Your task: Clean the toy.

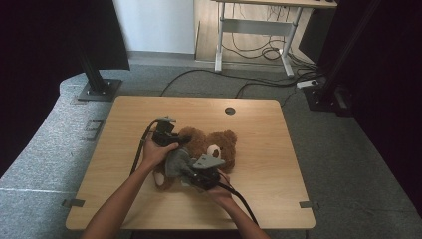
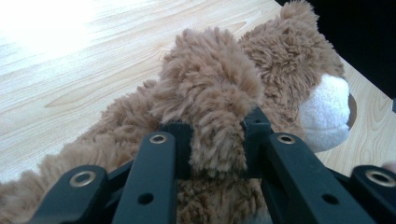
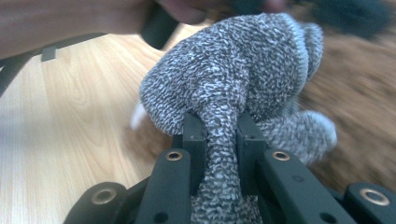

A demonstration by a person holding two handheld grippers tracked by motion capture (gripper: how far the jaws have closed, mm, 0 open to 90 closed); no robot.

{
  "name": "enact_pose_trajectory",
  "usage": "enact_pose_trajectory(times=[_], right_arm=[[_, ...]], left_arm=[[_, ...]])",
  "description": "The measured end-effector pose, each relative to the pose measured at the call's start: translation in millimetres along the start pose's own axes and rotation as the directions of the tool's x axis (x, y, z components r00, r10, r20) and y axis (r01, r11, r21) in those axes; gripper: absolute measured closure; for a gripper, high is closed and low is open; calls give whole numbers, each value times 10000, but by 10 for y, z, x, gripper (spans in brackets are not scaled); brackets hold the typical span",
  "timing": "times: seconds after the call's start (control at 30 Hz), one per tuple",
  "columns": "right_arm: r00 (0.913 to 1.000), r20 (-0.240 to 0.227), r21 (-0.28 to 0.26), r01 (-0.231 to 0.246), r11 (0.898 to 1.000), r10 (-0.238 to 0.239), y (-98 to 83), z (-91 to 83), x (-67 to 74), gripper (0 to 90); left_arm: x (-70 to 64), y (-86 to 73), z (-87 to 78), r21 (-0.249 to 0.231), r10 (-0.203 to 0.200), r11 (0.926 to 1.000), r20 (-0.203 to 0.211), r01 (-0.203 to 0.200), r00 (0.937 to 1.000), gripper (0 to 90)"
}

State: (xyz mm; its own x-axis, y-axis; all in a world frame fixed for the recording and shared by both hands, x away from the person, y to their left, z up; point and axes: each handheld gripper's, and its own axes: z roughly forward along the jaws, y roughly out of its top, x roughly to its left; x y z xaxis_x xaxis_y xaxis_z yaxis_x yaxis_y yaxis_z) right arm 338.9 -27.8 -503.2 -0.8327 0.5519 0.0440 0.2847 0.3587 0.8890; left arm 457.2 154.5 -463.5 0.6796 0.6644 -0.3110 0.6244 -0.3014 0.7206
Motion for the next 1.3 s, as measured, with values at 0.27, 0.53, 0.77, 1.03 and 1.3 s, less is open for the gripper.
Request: enact_pose_trajectory(times=[0.27,0.53,0.77,1.03,1.3], right_arm=[[9977,-55,142,-673,9976,674,-15,412,42,780],[9986,-118,750,-506,9959,516,-199,339,44,781],[9989,-169,449,-430,9981,438,-253,141,27,780],[9903,1179,-668,-666,9955,742,-157,-457,-297,781],[9735,1907,-301,-1223,9920,1258,-411,-586,-531,781]], left_arm=[[11,-4,-5,-5,-36,10000,45,36,10000,715],[15,-5,2,-45,-64,10000,36,64,10000,715],[17,-7,-1,-35,-38,10000,68,38,10000,715],[17,-16,-3,-75,-52,10000,118,53,9999,715],[16,-40,-8,-122,-69,9999,245,72,9997,715]])
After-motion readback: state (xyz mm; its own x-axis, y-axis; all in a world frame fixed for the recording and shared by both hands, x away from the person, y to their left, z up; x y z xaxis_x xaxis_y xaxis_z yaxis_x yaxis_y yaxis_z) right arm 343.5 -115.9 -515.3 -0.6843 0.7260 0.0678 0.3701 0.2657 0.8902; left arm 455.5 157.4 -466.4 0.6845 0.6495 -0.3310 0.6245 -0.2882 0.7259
